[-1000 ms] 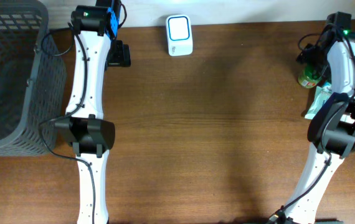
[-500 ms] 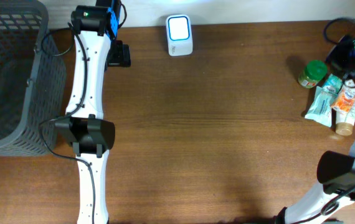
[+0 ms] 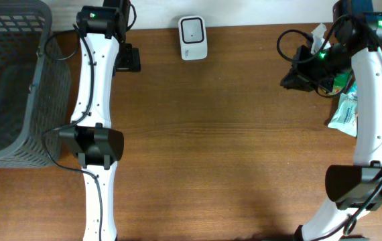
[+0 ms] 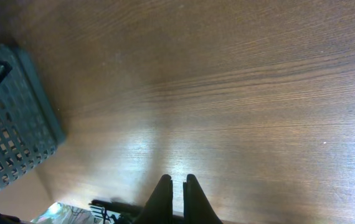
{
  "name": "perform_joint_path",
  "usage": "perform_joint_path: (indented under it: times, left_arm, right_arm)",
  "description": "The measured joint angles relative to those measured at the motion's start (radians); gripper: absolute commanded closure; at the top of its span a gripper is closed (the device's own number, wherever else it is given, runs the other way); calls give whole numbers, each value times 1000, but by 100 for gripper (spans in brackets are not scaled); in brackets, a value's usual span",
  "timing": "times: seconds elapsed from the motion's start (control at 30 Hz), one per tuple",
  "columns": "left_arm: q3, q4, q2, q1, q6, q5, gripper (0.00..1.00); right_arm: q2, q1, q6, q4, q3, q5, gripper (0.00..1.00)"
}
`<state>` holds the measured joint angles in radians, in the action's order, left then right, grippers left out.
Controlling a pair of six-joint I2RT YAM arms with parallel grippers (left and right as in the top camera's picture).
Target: Scan the item barcode
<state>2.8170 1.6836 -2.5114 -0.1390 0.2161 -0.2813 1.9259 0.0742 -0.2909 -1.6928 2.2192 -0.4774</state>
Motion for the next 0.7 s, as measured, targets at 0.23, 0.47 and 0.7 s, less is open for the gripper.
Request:
perform_joint_path:
  times: [0.23,0.47,0.7]
  left_arm:
    - [0,0,0,0,0,0,1]
    - [0,0,0,0,0,0,1]
    - [0,2,0,0,0,0,1]
  right_arm:
    - [0,-86,15,0,0,97,47]
    - [-11,-190,-32,0,-4,229,1]
    - [-446,-250,-11,1,-271,295,1]
